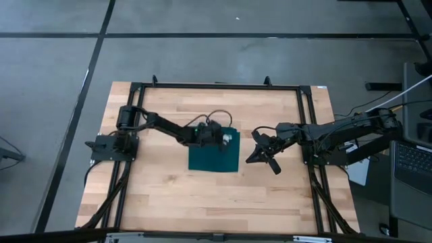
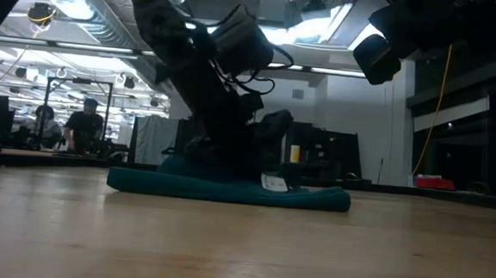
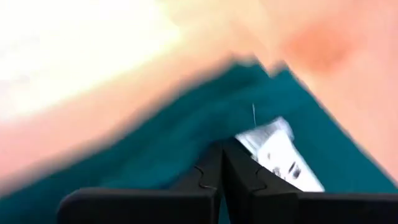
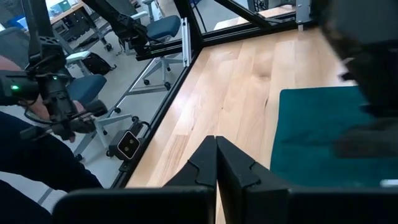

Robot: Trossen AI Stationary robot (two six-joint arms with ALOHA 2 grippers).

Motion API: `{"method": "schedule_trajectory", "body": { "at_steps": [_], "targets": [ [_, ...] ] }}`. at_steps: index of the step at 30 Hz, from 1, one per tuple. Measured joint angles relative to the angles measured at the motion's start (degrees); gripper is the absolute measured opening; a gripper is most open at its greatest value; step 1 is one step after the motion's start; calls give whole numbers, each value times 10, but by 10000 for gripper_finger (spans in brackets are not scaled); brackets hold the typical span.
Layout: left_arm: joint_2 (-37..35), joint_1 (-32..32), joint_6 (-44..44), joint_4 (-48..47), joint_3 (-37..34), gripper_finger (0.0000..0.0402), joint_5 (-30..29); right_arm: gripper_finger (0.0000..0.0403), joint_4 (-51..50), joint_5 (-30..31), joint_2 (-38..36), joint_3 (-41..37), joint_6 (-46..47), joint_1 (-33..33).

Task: Fold microfiber towels
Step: Fold the green napkin

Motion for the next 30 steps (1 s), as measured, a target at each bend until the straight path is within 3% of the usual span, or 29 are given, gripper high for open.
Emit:
{"method": "schedule_trajectory", "body": {
  "at_steps": [5, 9, 12, 16, 20, 24, 27, 30],
  "targets": [
    [-1, 69, 37, 46, 3, 2, -34, 13, 0, 15, 0, 0, 0, 0],
    [-12, 104, 74, 44, 28, 2, 5, 23, 0, 22, 0, 0, 0, 0],
    [-30, 84, 80, 4, 39, 2, 21, 21, -14, 16, 0, 0, 0, 0],
    [-68, 28, 78, -134, 33, 2, -4, 10, -5, 4, 0, -5, 4, 14],
    [-116, -55, -16, -216, -23, 2, -20, 5, 81, 16, 0, -46, 40, 41],
    [-179, -118, -186, -224, -112, 2, -93, 19, 159, 73, 0, -89, 90, 61],
    [-201, -109, -227, -222, -151, 2, -115, 33, 189, 128, 1, -95, 94, 66],
    [-203, -65, -225, -219, -178, 2, -79, 42, 195, 150, 7, -95, 94, 62]
  ]
}}
